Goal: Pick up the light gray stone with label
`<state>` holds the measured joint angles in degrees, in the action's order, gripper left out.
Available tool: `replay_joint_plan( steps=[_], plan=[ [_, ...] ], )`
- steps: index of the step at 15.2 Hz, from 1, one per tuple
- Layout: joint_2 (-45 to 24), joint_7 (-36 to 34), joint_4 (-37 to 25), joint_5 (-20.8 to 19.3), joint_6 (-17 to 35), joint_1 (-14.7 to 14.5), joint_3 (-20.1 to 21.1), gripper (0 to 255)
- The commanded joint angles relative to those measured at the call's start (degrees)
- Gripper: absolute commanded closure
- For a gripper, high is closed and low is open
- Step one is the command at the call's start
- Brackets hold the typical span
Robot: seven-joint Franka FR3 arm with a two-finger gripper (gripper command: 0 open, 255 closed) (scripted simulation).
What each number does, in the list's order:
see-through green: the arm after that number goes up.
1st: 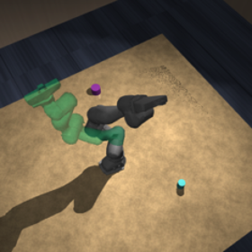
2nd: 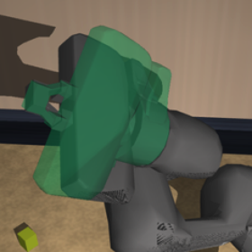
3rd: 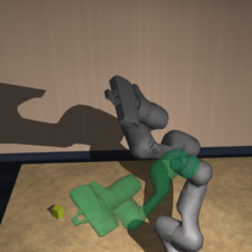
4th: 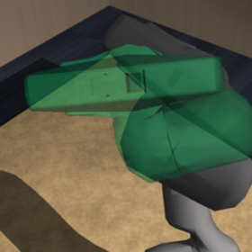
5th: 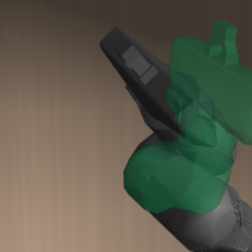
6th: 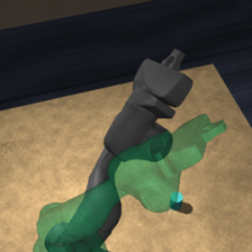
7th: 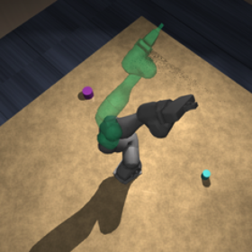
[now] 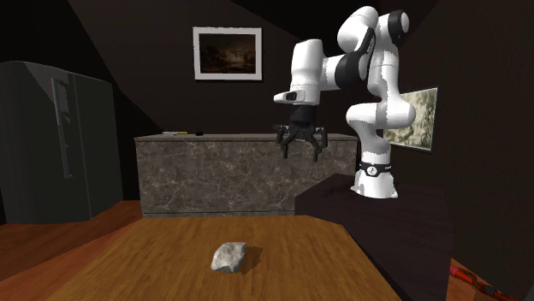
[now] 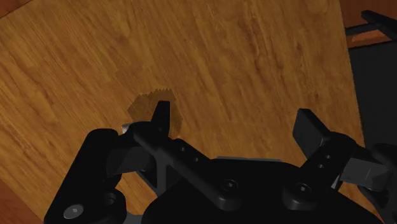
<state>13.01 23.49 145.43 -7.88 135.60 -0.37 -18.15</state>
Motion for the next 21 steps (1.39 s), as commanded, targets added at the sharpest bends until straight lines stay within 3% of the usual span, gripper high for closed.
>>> replay_joint_plan(
  steps=[1, 7, 12, 21],
  plan=[
    [-5.3, 3.9, -1.6, 0.9, 4.2, -0.2, -1.5, 0],
    [-20.3, 15.7, -8.6, 7.5, 13.1, 0.0, -2.4, 0],
    [-32.3, 24.7, -16.7, 13.1, 17.8, 3.3, 0.4, 0],
    [-50.7, 34.0, -34.0, 15.7, 21.3, 9.5, 5.9, 0]
  ],
)
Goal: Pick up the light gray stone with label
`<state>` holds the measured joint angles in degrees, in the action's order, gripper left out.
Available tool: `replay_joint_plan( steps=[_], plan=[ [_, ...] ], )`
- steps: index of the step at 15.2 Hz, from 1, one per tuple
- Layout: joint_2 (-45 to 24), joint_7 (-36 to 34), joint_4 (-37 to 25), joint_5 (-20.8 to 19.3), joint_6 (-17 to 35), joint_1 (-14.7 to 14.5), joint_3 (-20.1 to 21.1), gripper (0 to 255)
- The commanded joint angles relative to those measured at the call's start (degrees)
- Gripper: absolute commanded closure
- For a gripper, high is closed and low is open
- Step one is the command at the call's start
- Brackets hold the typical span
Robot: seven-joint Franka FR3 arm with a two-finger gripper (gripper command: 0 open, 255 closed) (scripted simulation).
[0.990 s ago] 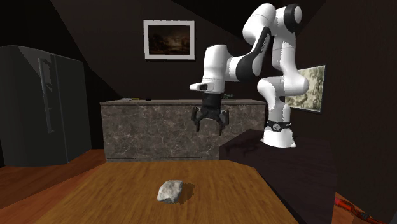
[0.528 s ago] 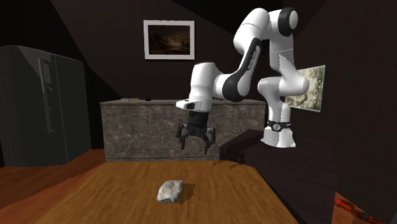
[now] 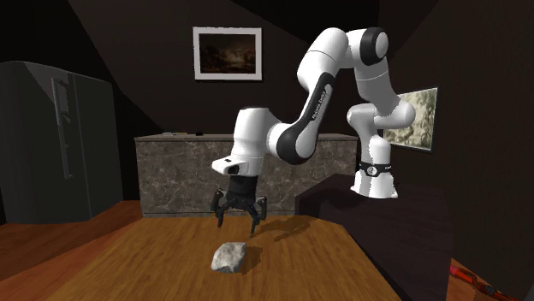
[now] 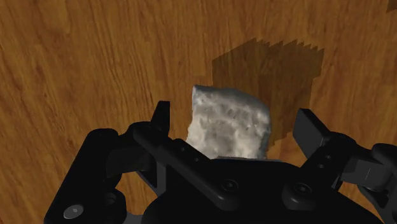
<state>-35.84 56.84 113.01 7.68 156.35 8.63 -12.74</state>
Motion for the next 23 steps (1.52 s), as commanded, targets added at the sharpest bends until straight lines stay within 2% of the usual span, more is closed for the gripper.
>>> replay_joint_plan(
  steps=[1, 9, 10, 19, 23],
  plan=[
    [-2.5, 0.7, -1.8, 0.3, 1.0, 0.6, 0.7, 0],
    [-7.0, 1.0, -3.4, 1.0, 3.9, 1.6, 1.8, 0],
    [-7.1, 1.0, -3.3, 1.0, 4.0, 1.5, 1.8, 255],
    [-7.0, 1.0, -3.4, 1.0, 3.9, 1.6, 1.8, 255],
    [-4.3, 0.8, -2.4, 0.6, 2.2, 1.0, 1.1, 255]
  ],
)
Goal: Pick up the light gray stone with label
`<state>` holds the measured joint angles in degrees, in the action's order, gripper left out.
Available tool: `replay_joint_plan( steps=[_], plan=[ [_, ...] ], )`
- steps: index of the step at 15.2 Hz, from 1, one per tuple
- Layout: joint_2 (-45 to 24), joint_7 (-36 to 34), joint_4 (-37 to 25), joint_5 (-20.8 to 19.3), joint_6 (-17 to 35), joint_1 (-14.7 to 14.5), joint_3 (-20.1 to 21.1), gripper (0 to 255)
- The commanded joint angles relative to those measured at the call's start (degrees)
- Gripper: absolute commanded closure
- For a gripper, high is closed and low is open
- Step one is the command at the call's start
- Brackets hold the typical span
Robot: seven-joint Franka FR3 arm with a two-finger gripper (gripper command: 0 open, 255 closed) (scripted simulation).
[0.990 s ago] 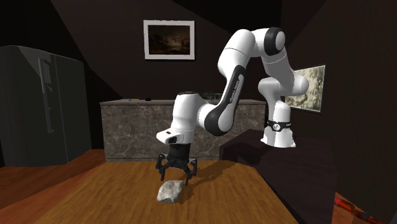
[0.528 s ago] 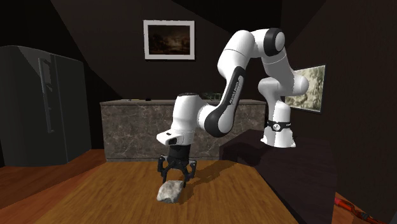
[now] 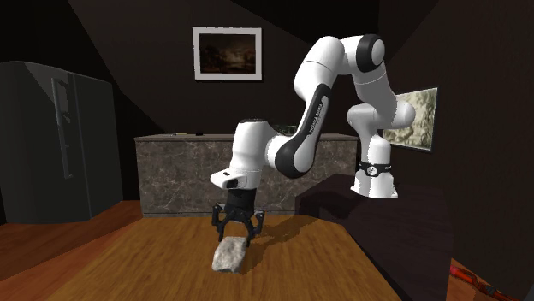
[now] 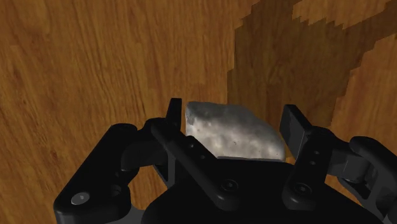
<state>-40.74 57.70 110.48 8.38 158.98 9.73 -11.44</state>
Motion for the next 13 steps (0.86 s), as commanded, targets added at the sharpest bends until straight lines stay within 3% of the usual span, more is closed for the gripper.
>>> replay_joint_plan(
  steps=[1, 13],
  plan=[
    [1.3, -0.1, 0.4, -0.2, -0.9, -0.2, -0.3, 255],
    [7.9, -0.8, 2.1, -1.7, -5.9, -1.7, -2.1, 255]
  ],
)
